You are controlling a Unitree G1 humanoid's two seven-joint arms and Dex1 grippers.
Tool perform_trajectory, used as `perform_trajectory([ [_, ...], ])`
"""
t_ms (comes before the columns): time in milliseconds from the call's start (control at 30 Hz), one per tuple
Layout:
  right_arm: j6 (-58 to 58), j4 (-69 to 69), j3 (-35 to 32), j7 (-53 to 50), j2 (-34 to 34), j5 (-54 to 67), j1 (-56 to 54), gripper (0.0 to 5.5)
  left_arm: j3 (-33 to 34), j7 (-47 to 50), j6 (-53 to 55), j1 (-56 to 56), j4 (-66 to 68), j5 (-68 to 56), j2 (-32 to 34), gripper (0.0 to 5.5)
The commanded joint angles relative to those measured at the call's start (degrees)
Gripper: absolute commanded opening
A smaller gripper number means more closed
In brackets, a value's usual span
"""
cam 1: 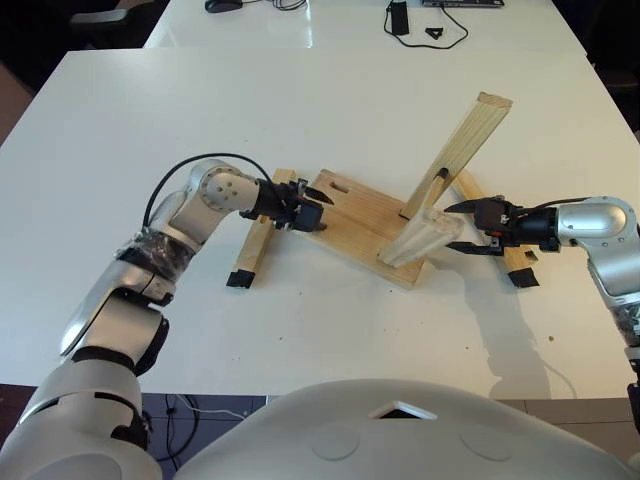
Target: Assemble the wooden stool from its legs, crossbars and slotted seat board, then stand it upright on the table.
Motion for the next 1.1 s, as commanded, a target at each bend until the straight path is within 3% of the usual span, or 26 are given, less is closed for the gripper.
perform_trajectory([
  [33, 2.6, -5.3, -1.8, 1.5, -1.0, 3.9, 4.0, 3.75, 3.3, -3.0, 14.0, 12.2, -14.8, -7.1, 5.5, 2.41],
  [100, 3.8, -8.1, -2.8, 2.0, -2.0, 5.5, 6.7, 4.05, 5.7, -1.8, 18.6, 17.3, -21.3, -9.4, 7.3, 2.41],
  [300, 3.9, -13.3, -4.8, 4.2, -6.1, 6.6, 14.8, 4.08, 11.1, 3.0, 32.3, 26.3, -36.4, -16.3, 7.3, 2.41],
  [433, 3.6, -15.5, -2.8, 3.0, -5.6, 4.5, 16.7, 4.08, 14.6, 6.4, 38.5, 23.1, -38.2, -19.9, 4.7, 2.41],
  [600, 3.3, -14.1, 0.9, -1.6, -1.7, 0.2, 15.1, 4.08, 20.4, 9.9, 40.8, 13.9, -31.0, -22.0, 1.7, 2.41],
  [733, 2.8, -11.8, 1.6, -5.8, 0.8, -2.8, 13.9, 4.08, 17.9, 12.1, 26.1, 7.6, -13.3, -10.5, 4.1, 2.41],
  [900, 3.5, -8.8, 2.1, -10.7, 4.7, -4.4, 11.5, 4.08, 12.5, 15.0, 10.4, 5.3, 5.6, -0.5, 2.0, 2.41],
  [1100, 5.4, -0.7, 3.4, -16.1, 10.9, -6.5, 4.1, 4.08, 9.5, 12.7, 2.5, 7.1, 8.6, 1.0, -0.2, 2.41],
])
